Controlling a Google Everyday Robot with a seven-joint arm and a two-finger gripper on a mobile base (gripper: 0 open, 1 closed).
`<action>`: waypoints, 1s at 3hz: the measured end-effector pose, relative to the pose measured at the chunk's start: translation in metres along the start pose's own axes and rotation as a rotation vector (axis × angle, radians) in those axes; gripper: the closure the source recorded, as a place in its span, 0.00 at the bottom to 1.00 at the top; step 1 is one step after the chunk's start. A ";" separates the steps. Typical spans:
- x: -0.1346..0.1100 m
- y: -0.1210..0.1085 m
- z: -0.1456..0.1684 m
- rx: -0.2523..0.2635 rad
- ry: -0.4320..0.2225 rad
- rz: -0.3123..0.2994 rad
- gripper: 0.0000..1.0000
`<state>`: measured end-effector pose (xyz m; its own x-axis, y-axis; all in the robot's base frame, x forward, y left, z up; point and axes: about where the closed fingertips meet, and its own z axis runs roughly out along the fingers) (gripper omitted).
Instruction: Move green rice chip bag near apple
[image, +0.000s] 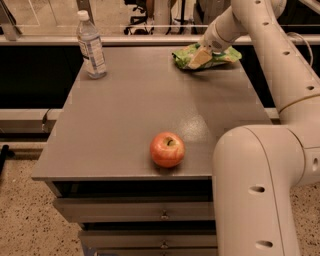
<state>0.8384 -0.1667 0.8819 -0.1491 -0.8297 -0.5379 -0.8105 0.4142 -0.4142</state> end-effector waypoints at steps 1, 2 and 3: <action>-0.009 0.003 -0.009 -0.009 -0.022 -0.018 0.87; -0.027 0.010 -0.036 -0.016 -0.051 -0.076 1.00; -0.034 0.034 -0.080 -0.033 -0.091 -0.134 1.00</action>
Offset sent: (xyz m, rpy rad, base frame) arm -0.0675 0.0219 0.0701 -0.0102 -0.0857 0.1497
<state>0.7705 -0.1537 0.9447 0.0119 -0.8388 -0.5442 -0.8380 0.2886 -0.4631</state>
